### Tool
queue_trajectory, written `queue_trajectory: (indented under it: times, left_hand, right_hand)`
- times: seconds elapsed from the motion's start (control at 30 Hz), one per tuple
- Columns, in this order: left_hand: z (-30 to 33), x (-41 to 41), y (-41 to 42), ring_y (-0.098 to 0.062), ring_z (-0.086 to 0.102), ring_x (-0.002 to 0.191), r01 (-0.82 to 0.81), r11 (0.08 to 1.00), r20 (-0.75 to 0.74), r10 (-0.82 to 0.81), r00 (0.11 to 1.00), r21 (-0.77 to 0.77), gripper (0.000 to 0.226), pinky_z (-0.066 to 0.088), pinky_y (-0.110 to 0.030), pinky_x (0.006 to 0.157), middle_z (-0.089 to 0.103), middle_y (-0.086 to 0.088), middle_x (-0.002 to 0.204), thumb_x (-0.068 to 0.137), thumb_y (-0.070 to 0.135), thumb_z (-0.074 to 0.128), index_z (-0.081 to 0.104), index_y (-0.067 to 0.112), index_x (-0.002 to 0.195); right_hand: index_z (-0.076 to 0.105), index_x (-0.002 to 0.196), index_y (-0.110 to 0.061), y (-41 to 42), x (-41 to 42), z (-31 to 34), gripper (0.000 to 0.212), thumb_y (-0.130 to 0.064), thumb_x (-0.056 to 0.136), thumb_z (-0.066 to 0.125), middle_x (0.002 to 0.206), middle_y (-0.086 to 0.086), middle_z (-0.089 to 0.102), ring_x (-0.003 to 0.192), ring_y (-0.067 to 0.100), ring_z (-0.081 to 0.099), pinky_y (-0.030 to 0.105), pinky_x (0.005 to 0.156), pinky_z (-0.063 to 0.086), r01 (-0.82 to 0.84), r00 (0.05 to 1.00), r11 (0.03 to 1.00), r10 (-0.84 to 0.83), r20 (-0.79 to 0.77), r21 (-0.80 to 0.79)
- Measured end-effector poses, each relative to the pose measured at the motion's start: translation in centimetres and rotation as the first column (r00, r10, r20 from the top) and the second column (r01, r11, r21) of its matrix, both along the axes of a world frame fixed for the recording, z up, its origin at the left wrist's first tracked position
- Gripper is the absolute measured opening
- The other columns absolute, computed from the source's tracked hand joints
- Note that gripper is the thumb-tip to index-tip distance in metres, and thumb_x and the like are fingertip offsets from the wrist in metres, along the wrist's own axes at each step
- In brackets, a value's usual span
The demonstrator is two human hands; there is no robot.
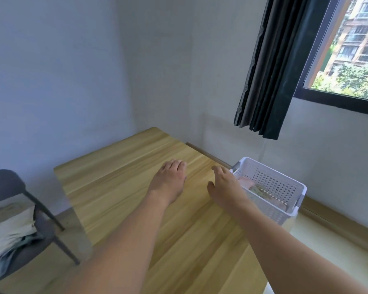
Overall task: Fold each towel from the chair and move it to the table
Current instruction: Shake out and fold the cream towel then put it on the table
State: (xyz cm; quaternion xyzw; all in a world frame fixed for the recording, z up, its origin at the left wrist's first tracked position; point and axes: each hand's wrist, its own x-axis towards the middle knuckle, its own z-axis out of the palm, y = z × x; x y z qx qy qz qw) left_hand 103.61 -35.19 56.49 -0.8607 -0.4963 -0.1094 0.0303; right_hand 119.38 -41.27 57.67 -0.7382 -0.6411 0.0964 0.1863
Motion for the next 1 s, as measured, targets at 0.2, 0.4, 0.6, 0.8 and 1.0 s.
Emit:
queue_trajectory:
  times: [0.2, 0.4, 0.6, 0.8, 1.0]
  left_hand:
    - [0.8, -8.0, -1.6, -0.026, 0.025, 0.141, -0.015, 1.0, -0.007, 0.015, 1.0, 0.023, 0.047, 0.02, -0.034, 0.115, 0.031, -0.011, 0.152, 0.102, 0.027, 0.035, 0.028, 0.007, 0.144]
    - [1.6, -19.7, -1.0, -0.025, 0.025, 0.141, 0.016, 1.0, 0.019, -0.017, 1.0, 0.027, 0.048, 0.018, -0.033, 0.116, 0.031, -0.01, 0.152, 0.102, 0.028, 0.035, 0.028, 0.008, 0.145]
    - [2.4, -31.3, 0.3, -0.024, 0.026, 0.14, -0.005, 1.0, 0.012, 0.006, 1.0, -0.012, 0.049, 0.02, -0.033, 0.114, 0.032, -0.01, 0.151, 0.102, 0.029, 0.034, 0.027, 0.008, 0.145]
    - [2.3, -39.9, 2.5, -0.024, 0.027, 0.139, -0.049, 0.999, 0.046, 0.049, 0.998, -0.005, 0.049, 0.02, -0.033, 0.115, 0.032, -0.009, 0.151, 0.102, 0.029, 0.034, 0.027, 0.009, 0.146]
    - [1.5, -52.4, 5.7, -0.025, 0.03, 0.138, -0.083, 0.996, 0.042, 0.085, 0.996, -0.041, 0.049, 0.022, -0.034, 0.114, 0.033, -0.01, 0.15, 0.102, 0.03, 0.036, 0.028, 0.006, 0.145]
  right_hand:
    - [0.032, 0.143, -0.008, -1.3, -8.3, 0.9, 0.051, -0.016, 0.095, 0.044, 0.145, 0.008, 0.039, 0.133, 0.024, 0.036, 0.03, 0.106, 0.031, -0.049, 0.999, 0.999, 0.049, -0.018, 0.014]
    - [0.028, 0.146, -0.008, -1.3, -19.4, 1.8, 0.055, -0.016, 0.094, 0.043, 0.149, 0.008, 0.035, 0.135, 0.025, 0.035, 0.031, 0.106, 0.032, -0.016, 1.0, 1.0, 0.016, -0.026, 0.017]
    - [0.026, 0.147, -0.011, -0.2, -30.3, 2.7, 0.055, -0.017, 0.094, 0.042, 0.152, 0.005, 0.032, 0.136, 0.024, 0.035, 0.031, 0.107, 0.032, -0.015, 0.998, 1.0, 0.015, -0.064, 0.002]
    - [0.028, 0.145, -0.007, 2.4, -38.5, 2.4, 0.053, -0.014, 0.094, 0.041, 0.147, 0.009, 0.036, 0.134, 0.026, 0.036, 0.032, 0.105, 0.032, -0.028, 0.997, 0.999, 0.026, -0.069, -0.028]
    - [0.029, 0.145, -0.007, 5.7, -51.0, 2.0, 0.053, -0.014, 0.093, 0.042, 0.148, 0.01, 0.035, 0.136, 0.026, 0.034, 0.031, 0.105, 0.032, -0.062, 0.994, 0.996, 0.056, -0.089, -0.063]
